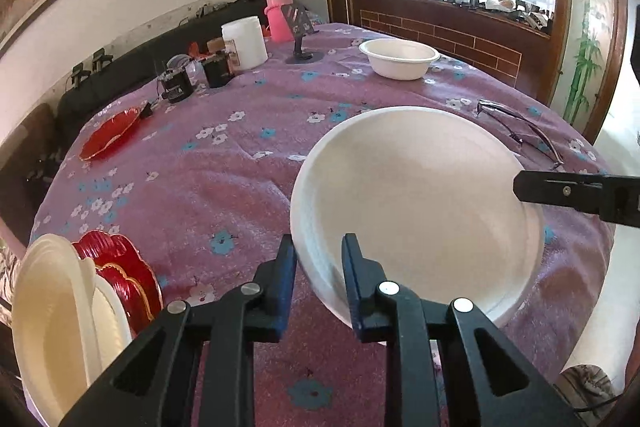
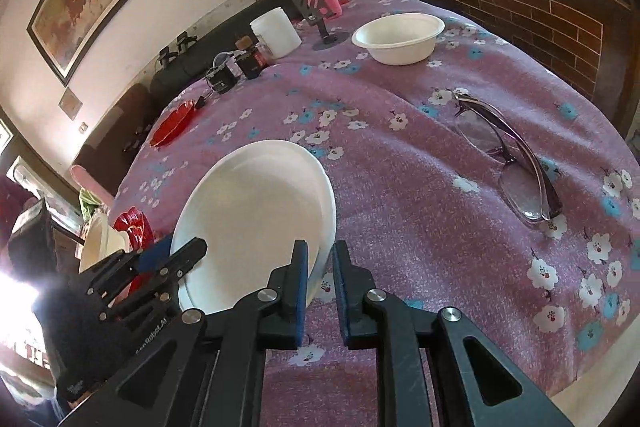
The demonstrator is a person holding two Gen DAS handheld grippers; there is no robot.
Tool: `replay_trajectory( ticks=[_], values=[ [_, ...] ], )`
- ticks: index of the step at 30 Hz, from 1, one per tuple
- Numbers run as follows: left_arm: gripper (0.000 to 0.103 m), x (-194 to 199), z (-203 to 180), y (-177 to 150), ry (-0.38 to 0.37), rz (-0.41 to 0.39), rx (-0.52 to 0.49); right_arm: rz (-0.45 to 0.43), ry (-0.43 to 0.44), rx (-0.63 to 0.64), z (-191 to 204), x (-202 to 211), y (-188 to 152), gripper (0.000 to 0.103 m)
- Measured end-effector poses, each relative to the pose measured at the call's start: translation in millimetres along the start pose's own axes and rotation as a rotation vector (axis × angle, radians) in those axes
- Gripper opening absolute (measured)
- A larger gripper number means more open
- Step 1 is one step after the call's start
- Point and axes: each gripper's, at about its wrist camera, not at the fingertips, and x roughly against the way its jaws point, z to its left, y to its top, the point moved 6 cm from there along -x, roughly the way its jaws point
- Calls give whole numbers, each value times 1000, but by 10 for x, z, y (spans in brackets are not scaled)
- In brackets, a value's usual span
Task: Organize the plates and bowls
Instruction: 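Lift the large white bowl and carry it over the plate stack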
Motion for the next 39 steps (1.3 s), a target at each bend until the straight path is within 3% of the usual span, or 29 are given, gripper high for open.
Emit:
replay_trajectory(
  ticks=[30,39],
  values=[
    [22,65,-18,-58,14,-32,-24,37,-5,-32,7,-147,-79,16],
    [22,142,28,-58,10,-49,-9,2,0,-11,108,-26,-20,14]
  ],
)
